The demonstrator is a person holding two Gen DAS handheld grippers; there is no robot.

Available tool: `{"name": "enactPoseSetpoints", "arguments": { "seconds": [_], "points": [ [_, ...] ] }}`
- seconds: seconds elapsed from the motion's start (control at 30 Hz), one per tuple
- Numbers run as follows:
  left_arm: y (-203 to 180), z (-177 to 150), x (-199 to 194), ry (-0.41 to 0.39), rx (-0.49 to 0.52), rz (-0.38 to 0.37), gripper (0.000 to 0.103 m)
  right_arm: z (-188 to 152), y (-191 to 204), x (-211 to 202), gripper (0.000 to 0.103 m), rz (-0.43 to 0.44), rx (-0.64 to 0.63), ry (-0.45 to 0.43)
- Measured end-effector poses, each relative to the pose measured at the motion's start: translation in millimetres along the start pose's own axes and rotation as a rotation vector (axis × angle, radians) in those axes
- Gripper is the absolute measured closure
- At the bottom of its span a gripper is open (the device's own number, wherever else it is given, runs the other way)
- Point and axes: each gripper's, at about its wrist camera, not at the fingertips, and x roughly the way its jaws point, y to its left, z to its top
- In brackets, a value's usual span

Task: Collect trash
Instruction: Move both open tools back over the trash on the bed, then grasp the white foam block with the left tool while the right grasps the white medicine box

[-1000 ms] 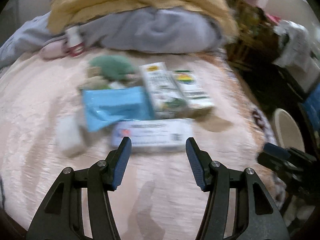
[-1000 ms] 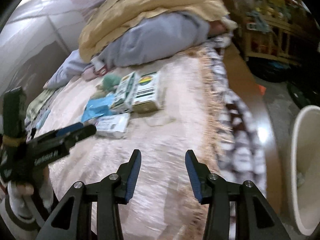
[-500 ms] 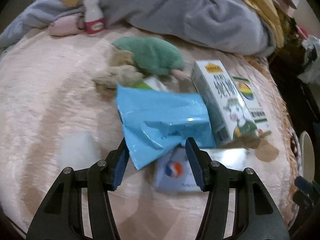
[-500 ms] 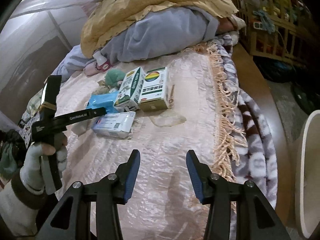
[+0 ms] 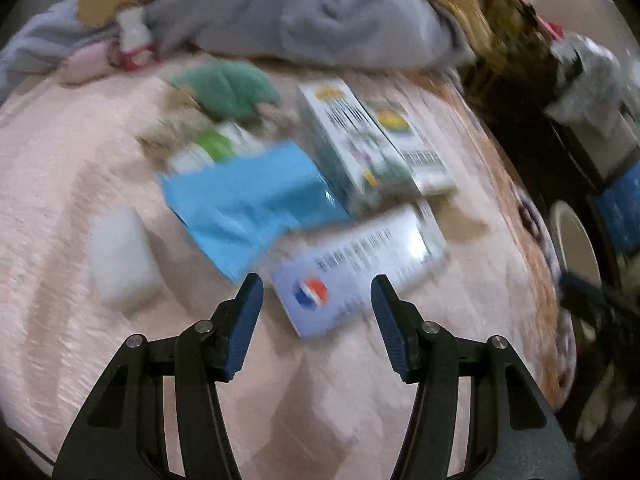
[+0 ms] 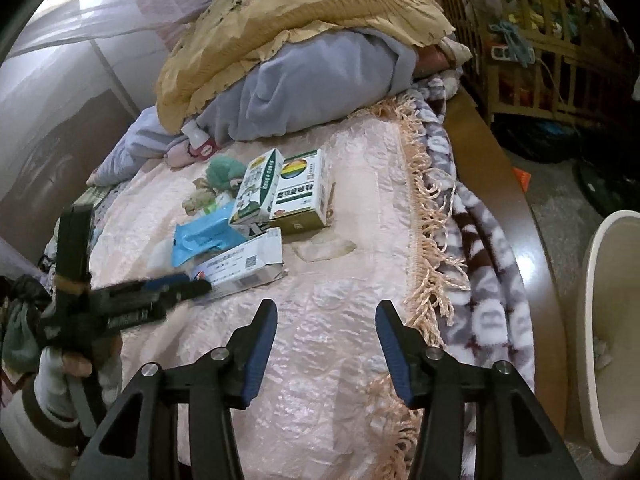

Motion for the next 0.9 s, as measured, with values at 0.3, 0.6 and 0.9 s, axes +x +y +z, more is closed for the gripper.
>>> {"name": "enactPoseSetpoints", "arguments": {
  "seconds": [0.3, 0.6, 0.9],
  "points": [
    [3.7, 6.1, 23.2, 0.069, -0.046, -0.049, 0.049, -2.5, 7.4, -11.1, 0.049, -0.001, -0.016, -0.014],
    [-46.4, -42.3, -13.4, 0.124, 0.074, -0.282, 0.049, 4.6, 12.6, 2.9, 0.047, 0.03, 0.015, 0.001],
    [14.0, -14.8, -36.7, -0.038, -0.043, -0.053, 0.049, 26.1, 59.3, 47.7, 0.043, 0.044, -0.054, 0.043]
  ]
}}
